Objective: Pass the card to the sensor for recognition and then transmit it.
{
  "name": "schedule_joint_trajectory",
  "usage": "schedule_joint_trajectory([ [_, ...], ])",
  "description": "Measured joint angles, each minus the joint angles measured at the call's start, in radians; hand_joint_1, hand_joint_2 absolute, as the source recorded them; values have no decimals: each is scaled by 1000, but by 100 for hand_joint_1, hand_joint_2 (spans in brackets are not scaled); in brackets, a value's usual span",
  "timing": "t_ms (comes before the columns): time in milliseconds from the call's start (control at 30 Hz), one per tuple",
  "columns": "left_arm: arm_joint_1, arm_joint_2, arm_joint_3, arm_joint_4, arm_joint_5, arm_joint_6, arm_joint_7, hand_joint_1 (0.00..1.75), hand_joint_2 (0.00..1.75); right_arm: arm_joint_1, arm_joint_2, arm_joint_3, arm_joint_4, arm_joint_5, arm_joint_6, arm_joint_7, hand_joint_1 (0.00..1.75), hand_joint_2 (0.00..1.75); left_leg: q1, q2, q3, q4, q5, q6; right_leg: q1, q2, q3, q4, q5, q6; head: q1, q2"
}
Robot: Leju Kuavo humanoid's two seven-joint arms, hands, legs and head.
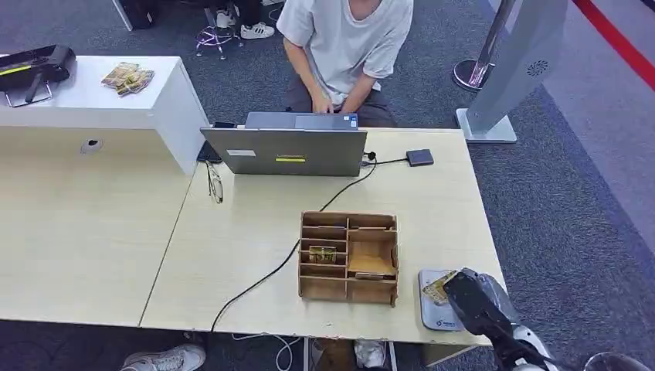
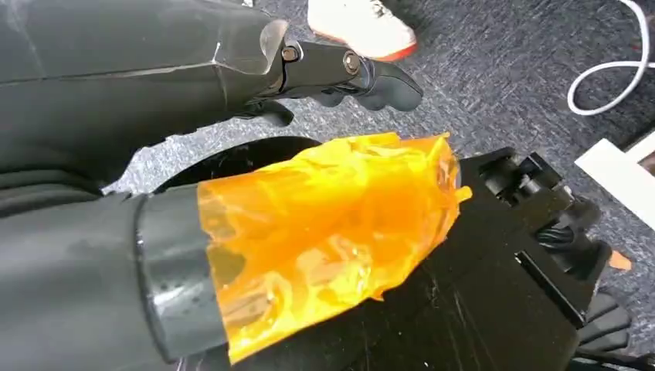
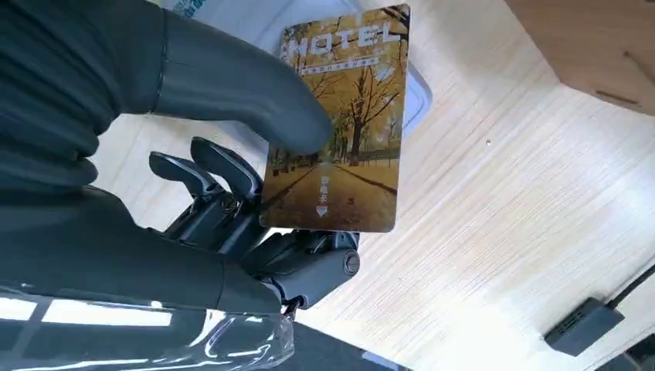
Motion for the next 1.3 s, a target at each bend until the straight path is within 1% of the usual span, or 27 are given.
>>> schedule_joint_trajectory([
  [233,0,0,0,0,0,0,0,0,0,-2,22,5,15,71,-37,6,175,175,0,0,0,0,0,0,0,0,0,0,0,0,0,0],
  [433,0,-1,0,0,0,0,0,0,0,-9,54,12,32,137,-66,22,175,175,0,0,1,0,0,0,0,0,1,0,0,0,0,0],
  [633,0,-1,0,0,-2,0,0,0,0,-14,93,27,51,262,-110,56,175,175,0,0,1,0,0,0,0,0,1,0,0,0,0,0],
  [867,0,-1,0,0,-2,0,1,0,0,-21,134,52,87,341,-130,76,175,175,0,0,1,0,0,0,0,0,1,0,0,0,0,0],
  [1300,0,-1,0,0,4,0,2,0,0,-47,177,81,142,423,-142,93,175,175,0,0,3,0,0,0,0,0,3,0,0,0,0,0],
])
